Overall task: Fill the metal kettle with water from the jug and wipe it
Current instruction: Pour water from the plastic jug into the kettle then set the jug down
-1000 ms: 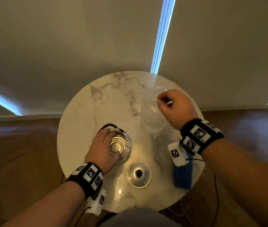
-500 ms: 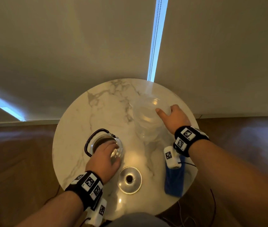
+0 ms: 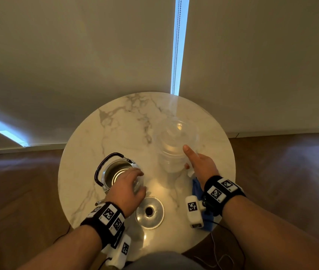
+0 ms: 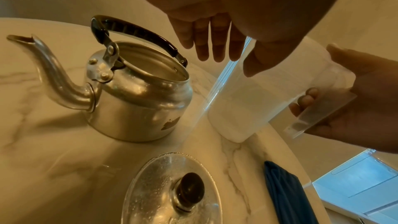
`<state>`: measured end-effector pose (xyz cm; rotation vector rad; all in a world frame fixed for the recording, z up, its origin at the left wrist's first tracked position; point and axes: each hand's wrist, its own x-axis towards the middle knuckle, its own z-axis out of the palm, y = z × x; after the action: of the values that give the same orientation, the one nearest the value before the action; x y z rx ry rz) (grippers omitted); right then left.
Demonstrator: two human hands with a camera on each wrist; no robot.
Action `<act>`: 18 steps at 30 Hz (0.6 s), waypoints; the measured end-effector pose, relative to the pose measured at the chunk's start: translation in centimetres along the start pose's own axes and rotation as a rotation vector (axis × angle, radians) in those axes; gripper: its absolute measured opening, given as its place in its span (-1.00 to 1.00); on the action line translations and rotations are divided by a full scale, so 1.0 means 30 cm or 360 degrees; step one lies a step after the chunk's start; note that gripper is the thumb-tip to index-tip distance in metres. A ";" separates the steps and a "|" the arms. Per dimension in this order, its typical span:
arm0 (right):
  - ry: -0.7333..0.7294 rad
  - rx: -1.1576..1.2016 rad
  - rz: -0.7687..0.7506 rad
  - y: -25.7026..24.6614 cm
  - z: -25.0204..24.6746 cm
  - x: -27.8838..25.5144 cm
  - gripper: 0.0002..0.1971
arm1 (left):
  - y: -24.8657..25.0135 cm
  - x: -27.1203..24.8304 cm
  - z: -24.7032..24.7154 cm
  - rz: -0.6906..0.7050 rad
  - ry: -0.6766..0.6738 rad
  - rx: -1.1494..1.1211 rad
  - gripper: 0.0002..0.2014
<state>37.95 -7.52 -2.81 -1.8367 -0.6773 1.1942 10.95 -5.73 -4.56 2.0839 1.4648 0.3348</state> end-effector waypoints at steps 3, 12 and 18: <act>-0.0021 0.0146 -0.0024 0.004 0.018 0.011 -0.06 | 0.040 0.008 -0.024 -0.0055 0.0033 -0.0108 -0.60; -0.0147 0.0195 -0.0248 -0.094 0.008 0.038 -0.35 | 0.090 0.083 -0.089 -0.0343 0.0145 -0.0710 -0.42; -0.0393 0.0218 -0.0452 -0.152 0.022 -0.032 -0.40 | 0.124 0.099 -0.100 -0.0827 0.0099 -0.1843 -0.39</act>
<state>36.96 -5.69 1.41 -1.4380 -0.9360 1.2525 13.44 -2.99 -0.33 0.7625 1.2878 0.7920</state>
